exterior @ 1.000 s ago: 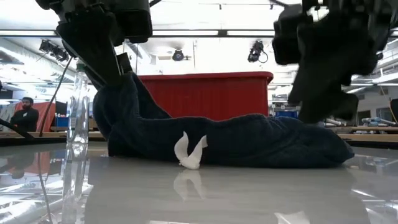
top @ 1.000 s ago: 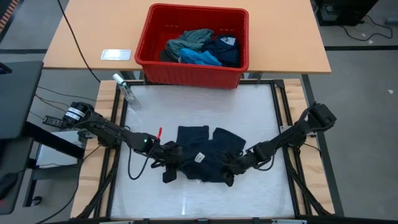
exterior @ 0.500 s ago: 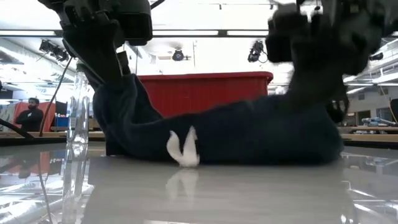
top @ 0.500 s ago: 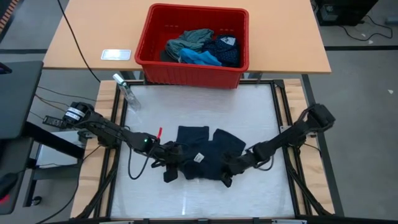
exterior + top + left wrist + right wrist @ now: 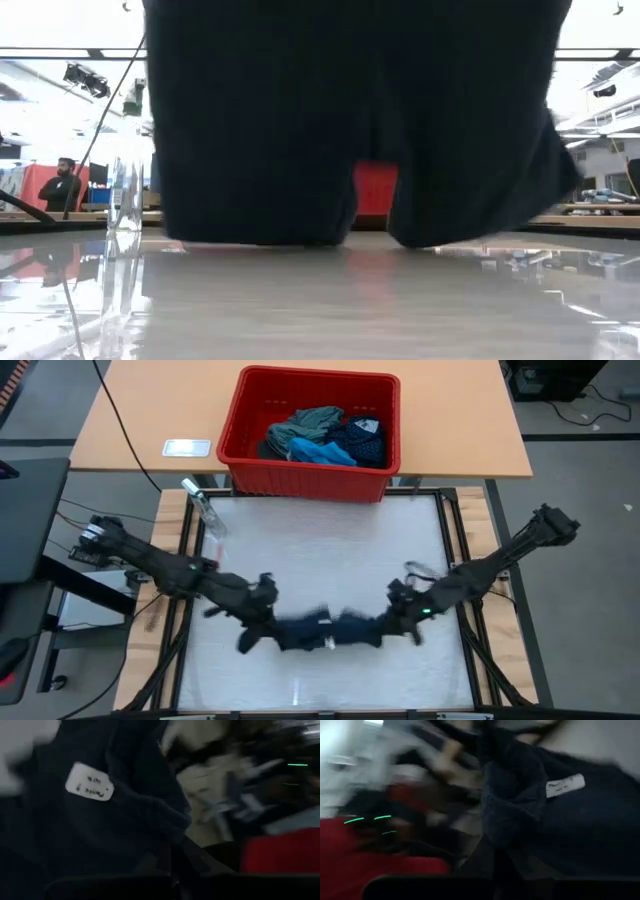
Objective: Fold laundry
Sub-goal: Fold the dark blue shorts
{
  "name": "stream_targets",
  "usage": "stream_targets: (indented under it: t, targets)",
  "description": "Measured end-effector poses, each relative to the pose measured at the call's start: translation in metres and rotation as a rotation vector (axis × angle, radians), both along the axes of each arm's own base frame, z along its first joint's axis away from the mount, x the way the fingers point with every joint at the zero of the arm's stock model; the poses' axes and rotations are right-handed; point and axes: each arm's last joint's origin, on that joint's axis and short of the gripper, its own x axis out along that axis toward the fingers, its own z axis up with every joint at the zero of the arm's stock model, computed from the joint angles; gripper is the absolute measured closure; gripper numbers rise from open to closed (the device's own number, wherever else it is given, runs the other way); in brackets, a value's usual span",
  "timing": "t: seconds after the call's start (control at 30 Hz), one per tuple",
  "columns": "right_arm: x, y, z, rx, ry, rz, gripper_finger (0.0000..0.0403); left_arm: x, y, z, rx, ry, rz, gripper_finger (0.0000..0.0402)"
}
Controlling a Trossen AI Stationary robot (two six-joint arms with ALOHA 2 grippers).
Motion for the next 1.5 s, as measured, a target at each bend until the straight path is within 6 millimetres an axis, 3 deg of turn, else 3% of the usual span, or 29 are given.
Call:
stream_targets:
  t: [0.13,0.23,0.4,0.53,0.67,0.77,0.83,0.93,1.2,1.33,1.5]
  targets:
    - [-0.018,-0.004,0.031,0.028,-0.119,-0.044,0.0387,-0.014,-0.002,0.035,-0.019,-0.116,0.011,0.0396]
    - [-0.018,-0.017,0.023,-0.074,0.015,-0.126,0.0387,-0.017,0.003,0.031,0.072,-0.059,0.093,0.0396]
    - [-0.007,-0.063,-0.021,-0.203,0.430,-0.313,0.0387,-0.010,0.021,-0.027,0.228,0.294,0.336,0.0396]
    - [0.014,-0.111,-0.053,-0.333,0.549,-0.423,0.0376,-0.002,0.037,-0.084,0.220,0.457,0.519,0.0396]
    - [0.035,-0.159,-0.080,-0.447,0.614,-0.464,0.0316,-0.001,0.060,-0.143,0.160,0.566,0.642,0.0394]
    - [0.040,-0.187,-0.096,-0.450,0.676,-0.519,0.0266,-0.001,0.073,-0.165,0.075,0.568,0.726,0.0389]
    - [0.039,-0.195,-0.103,-0.416,0.730,-0.556,0.0242,-0.008,0.080,-0.177,0.047,0.616,0.802,0.0388]
    - [0.046,-0.188,-0.104,-0.349,0.687,-0.493,0.0228,-0.012,0.083,-0.182,-0.013,0.641,0.877,0.0387]
    - [0.069,-0.119,-0.095,-0.381,0.447,-0.219,0.0250,-0.007,0.061,-0.174,-0.248,0.530,0.986,0.0386]
    - [0.079,-0.088,-0.105,-0.444,0.387,-0.105,0.0260,0.003,0.045,-0.157,-0.260,0.364,0.859,0.0386]
    - [0.095,-0.063,-0.137,-0.467,0.375,-0.019,0.0270,0.001,0.039,-0.151,-0.182,0.389,0.812,0.0366]
